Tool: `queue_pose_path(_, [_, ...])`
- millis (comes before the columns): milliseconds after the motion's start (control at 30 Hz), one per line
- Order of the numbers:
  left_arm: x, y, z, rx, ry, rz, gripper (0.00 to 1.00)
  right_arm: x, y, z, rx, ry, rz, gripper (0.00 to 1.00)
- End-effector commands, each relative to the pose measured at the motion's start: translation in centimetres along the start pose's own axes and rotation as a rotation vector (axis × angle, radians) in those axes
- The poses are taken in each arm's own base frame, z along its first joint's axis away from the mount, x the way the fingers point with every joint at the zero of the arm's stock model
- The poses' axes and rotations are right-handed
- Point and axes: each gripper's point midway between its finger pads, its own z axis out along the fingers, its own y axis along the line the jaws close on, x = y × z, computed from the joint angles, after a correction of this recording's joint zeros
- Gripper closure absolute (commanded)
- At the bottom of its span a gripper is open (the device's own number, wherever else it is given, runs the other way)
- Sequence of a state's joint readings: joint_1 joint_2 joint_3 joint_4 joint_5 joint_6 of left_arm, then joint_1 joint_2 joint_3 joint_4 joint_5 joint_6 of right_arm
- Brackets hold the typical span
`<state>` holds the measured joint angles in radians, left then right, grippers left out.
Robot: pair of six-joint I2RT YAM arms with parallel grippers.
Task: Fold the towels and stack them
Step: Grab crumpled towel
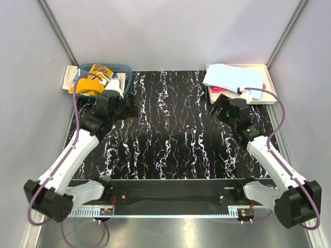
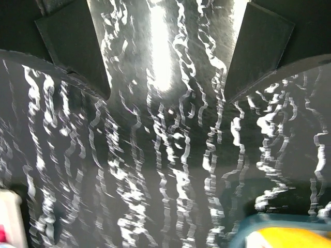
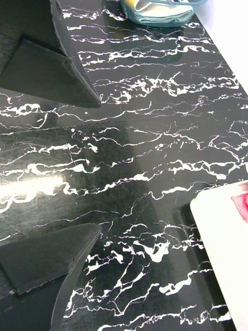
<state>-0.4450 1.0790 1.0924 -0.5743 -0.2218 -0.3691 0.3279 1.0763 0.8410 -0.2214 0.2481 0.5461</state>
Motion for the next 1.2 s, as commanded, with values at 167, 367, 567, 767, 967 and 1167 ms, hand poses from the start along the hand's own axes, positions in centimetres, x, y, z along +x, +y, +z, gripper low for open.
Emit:
queue_pose_path(167, [-6.9,10.6,7.9,-0.357,-0.188,-0.387,0.01,-0.8,1.2,-0.5,-0.069,-0.033,-0.006,0.0])
queue_pose_path(367, [-12.6,14.9,12.3,-0.403,-0.418,-0.447,0.01,0.0,1.8,-0.3,-0.113,-0.01,0.002,0.0])
queue_pose_path(567, [-12.3,20.0,19.2,-0.561,-0.376,-0.47,0.01,0.6,2.0,0.2,-0.123,0.01,0.007,0.0])
queue_pose_path(767, [-10.5,24.4,22.9,-0.709,-0.317,-0.519,0.01,1.8,2.0,1.1,-0.115,0.06,0.003,0.0])
queue_pose_path(967, [-9.5,25.1,25.0,-0.681,-0.304,-0.545,0.02,2.3,2.0,1.5,-0.112,0.081,0.007,0.0])
queue_pose_path(1167, [-9.8,24.8,25.3,-0.626,-0.303,-0.559,0.42,2.5,1.7,1.7,-0.097,0.089,0.004,0.0])
